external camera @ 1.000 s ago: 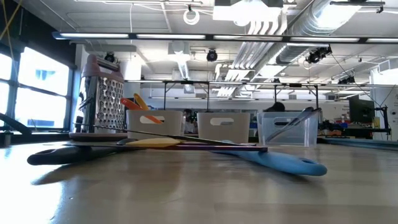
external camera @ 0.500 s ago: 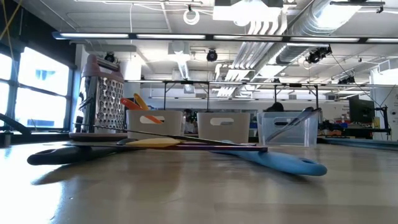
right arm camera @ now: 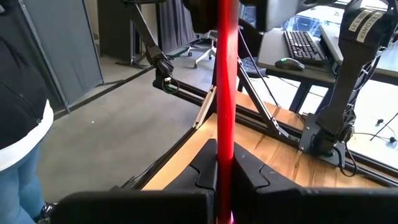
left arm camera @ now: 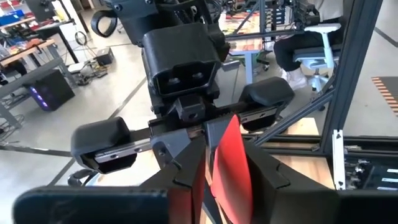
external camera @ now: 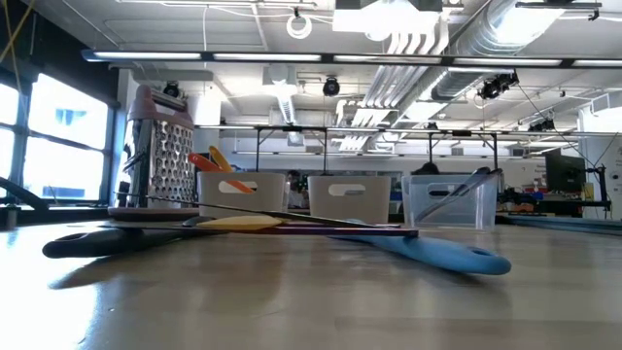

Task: Pick & Place Kitchen Items
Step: Put the red spatula into the left white bin

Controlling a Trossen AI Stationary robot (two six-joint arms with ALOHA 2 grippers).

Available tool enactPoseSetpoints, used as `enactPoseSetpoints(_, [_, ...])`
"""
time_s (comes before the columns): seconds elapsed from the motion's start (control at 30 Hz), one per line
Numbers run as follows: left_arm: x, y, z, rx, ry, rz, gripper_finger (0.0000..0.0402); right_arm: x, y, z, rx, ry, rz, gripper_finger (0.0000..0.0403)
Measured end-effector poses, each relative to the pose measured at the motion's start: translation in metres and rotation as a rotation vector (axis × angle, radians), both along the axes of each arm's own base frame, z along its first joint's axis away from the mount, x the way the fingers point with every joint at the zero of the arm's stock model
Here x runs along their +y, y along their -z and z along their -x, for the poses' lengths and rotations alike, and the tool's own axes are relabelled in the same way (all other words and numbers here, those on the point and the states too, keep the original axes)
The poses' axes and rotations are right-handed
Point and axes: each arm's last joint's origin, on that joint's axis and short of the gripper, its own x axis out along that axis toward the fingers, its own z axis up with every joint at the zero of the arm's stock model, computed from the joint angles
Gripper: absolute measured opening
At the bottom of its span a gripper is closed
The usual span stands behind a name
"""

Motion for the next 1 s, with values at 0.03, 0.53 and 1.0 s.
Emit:
enactPoseSetpoints(0.03, [0.0, 0.0006, 0.0001, 0.005, 0.002, 0.0, 0.0066, 0.0, 0.0001, -0.0001, 0.001, 0.0, 0.0, 0.0005])
enactPoseSetpoints(0.53, [0.0002, 0.0027, 0.0005, 0.023, 0.009, 0.004, 0.0014, 0.0, 0.0002, -0.0002, -0.008, -0.011, 0.014, 0.0035])
enactPoseSetpoints(1.0, [0.0001, 0.0036, 0.0006, 0.031, 0.012, 0.003, 0.0014, -0.0019, 0.0009, -0.0009, 0.017, 0.077, -0.006, 0.0139])
